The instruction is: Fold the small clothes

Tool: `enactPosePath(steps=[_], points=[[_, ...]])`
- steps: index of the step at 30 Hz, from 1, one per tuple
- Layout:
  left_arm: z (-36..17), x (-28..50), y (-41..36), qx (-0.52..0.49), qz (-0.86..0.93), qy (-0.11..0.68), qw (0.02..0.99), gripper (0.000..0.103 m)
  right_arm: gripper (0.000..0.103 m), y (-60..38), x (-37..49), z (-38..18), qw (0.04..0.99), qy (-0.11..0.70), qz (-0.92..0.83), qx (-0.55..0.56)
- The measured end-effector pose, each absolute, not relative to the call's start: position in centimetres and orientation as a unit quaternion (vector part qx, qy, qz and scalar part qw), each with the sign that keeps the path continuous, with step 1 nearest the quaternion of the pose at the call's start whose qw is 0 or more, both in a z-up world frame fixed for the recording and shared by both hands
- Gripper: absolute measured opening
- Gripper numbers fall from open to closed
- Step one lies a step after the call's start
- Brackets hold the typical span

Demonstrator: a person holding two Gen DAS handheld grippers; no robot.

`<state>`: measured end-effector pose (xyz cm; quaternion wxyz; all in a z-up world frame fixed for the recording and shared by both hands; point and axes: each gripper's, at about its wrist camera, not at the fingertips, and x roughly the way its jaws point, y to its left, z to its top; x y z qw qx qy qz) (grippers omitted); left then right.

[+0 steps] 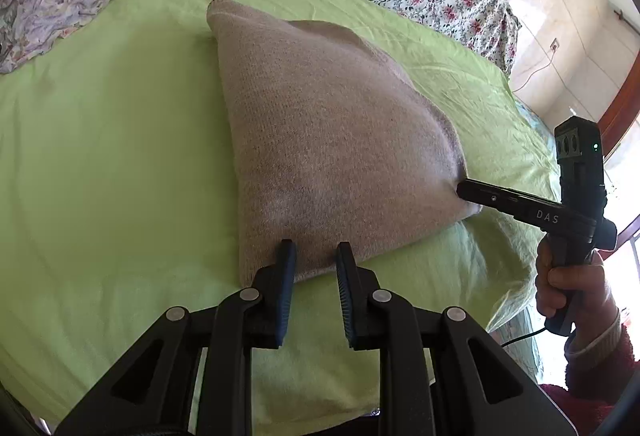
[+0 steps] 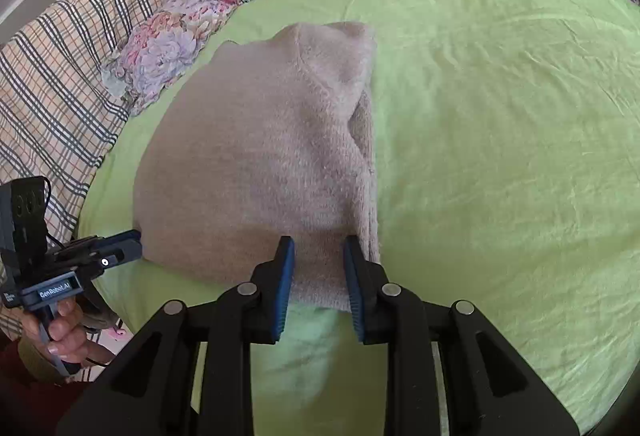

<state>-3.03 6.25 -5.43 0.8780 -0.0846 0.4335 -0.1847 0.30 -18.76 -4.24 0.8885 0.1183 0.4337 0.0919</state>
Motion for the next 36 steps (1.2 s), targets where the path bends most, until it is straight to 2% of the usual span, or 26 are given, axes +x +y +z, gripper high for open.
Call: enactPosePath(steps=[12,16,20,23,28,32,36], points=[[-5.0,-4.3,7.1,-0.078,-0.172,0.441,0.878,0.023,0.027,-19.8,-1.7,-3.7,0.887,0.437,0.082,0.121],[-4.2,-5.0,7.5,-0.083,-0.161,0.438,0.88,0.036,0.027,-20.3,-2.8,-3.0,0.887,0.433,0.08,0.135],[-3.5,-5.5,7.5,-0.075,-0.151,0.436,0.884,0.044,0.029,-20.2,-3.9,-2.1,0.89,0.426,0.084,0.139],[-3.1,-6.1,7.2,-0.058,-0.134,0.436,0.888,0.057,0.038,-19.6,-4.6,-1.5,0.892,0.422,0.091,0.133],[-2.9,-7.3,6.6,-0.028,-0.129,0.443,0.887,0.063,0.05,-17.8,-5.8,-1.1,0.888,0.43,0.12,0.109],[-2.6,-8.6,6.4,-0.001,-0.117,0.436,0.893,0.075,0.062,-16.1,-6.8,-1.5,0.882,0.441,0.145,0.083],[-2.6,-8.4,6.7,0.01,-0.099,0.431,0.897,0.077,0.072,-15.7,-7.0,-1.6,0.887,0.437,0.137,0.062]])
